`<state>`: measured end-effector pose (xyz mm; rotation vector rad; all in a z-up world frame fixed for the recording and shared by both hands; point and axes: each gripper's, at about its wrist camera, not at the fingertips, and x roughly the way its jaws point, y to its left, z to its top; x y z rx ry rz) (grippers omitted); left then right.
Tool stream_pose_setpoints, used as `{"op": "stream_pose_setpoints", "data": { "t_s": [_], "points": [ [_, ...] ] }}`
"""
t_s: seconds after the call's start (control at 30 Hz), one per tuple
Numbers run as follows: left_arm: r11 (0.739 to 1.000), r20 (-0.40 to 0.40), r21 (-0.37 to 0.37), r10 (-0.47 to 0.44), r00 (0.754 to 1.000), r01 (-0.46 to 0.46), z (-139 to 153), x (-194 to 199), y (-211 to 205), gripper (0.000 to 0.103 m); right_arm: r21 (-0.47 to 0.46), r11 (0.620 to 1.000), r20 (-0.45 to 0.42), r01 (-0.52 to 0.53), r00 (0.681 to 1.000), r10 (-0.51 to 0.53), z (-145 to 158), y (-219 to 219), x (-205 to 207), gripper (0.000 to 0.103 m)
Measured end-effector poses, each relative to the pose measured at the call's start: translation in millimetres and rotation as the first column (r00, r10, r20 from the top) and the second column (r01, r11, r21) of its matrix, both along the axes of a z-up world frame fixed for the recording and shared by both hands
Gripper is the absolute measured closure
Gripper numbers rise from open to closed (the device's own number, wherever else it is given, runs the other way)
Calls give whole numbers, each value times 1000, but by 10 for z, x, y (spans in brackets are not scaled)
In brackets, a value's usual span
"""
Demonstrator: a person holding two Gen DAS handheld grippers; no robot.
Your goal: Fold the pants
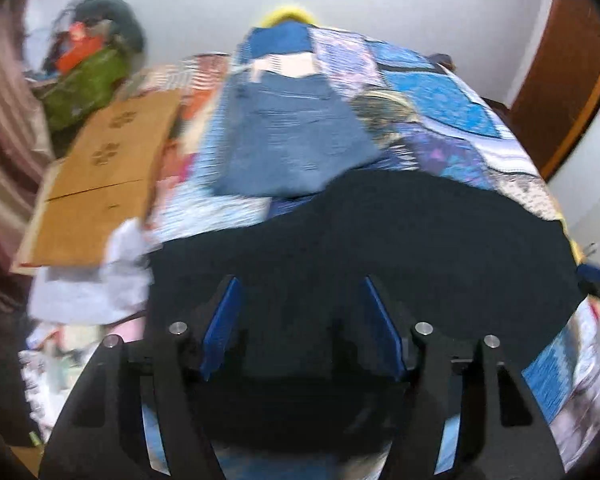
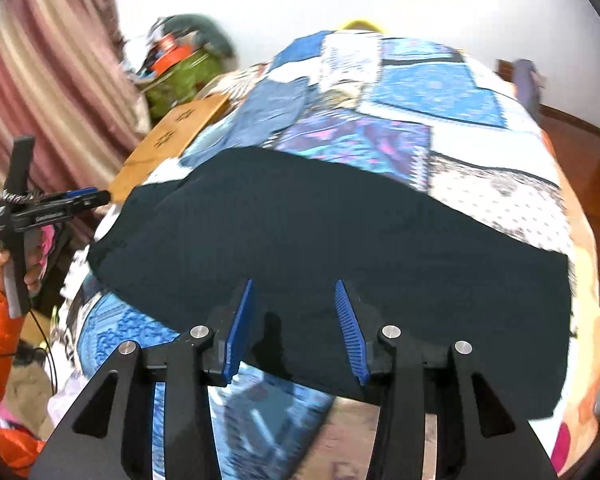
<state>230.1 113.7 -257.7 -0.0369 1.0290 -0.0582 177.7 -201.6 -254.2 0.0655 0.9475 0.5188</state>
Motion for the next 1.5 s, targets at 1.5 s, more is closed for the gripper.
{"op": "stream_pose_setpoints", "data": {
  "t_s": [1.5],
  "points": [
    [899, -162, 64, -419, 893, 434, -422, 496, -2739, 41, 100, 841, -177, 531, 841, -510, -677, -2066, -752, 54]
  ]
}}
